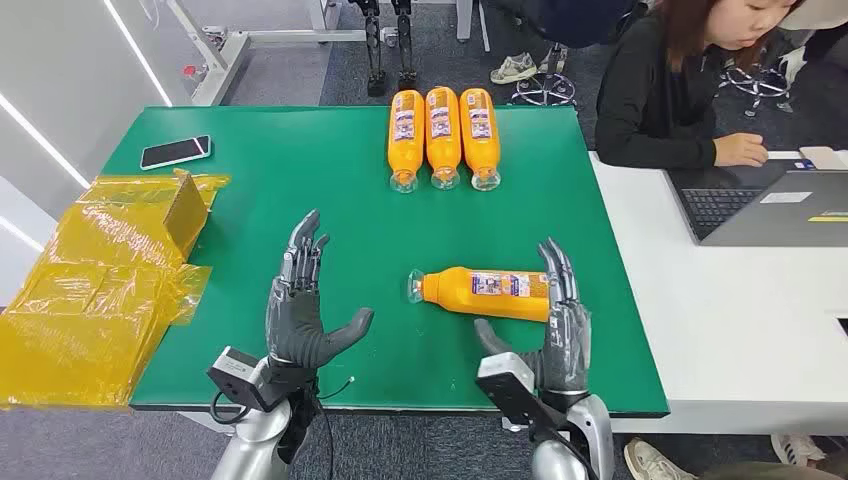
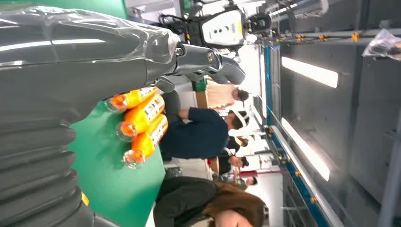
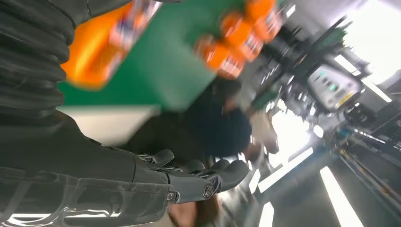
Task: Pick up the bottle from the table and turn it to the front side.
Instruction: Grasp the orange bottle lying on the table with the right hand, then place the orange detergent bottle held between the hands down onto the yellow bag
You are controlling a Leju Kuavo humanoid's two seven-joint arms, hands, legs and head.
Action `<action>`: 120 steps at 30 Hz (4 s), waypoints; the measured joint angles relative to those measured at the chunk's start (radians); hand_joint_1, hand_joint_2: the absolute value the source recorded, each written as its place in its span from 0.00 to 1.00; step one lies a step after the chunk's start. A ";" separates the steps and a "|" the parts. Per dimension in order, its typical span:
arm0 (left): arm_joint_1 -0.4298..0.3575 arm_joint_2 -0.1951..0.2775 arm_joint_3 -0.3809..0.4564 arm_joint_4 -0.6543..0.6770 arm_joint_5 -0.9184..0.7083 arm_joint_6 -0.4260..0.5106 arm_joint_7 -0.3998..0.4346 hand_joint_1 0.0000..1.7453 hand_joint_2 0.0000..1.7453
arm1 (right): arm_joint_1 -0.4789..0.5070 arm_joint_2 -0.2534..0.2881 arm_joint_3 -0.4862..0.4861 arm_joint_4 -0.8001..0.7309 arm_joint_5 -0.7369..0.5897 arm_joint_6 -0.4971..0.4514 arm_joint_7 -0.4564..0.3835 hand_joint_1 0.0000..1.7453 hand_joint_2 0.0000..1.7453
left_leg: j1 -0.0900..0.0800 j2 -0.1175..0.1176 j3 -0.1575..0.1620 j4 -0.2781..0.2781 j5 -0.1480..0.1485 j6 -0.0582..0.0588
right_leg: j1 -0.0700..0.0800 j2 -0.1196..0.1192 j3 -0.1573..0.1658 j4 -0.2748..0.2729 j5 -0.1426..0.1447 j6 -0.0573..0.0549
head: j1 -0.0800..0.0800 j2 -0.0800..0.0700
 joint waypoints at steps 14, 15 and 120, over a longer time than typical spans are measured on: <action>0.000 0.004 -0.001 0.000 0.053 -0.012 0.000 0.00 1.00 | -0.118 -0.245 0.001 0.056 0.192 0.022 0.143 0.00 1.00 | 0.000 0.000 0.000 0.001 -0.001 0.001 | 0.000 0.000 0.000 0.000 0.000 0.000 | 0.000 0.000; 0.000 0.004 -0.002 0.000 0.054 -0.013 0.000 0.00 1.00 | -0.132 -0.256 0.004 0.061 0.156 0.062 0.132 0.00 1.00 | 0.000 0.000 0.000 0.001 -0.001 0.001 | 0.000 0.000 0.000 0.000 0.000 0.000 | 0.000 0.000; 0.034 0.015 0.062 -0.036 0.179 -0.161 0.000 0.00 1.00 | -0.150 -0.277 0.412 0.164 -0.415 0.133 -0.153 1.00 1.00 | 0.000 -0.002 0.001 0.001 0.000 0.002 | 0.000 -0.001 0.002 0.000 0.000 0.001 | 0.000 0.000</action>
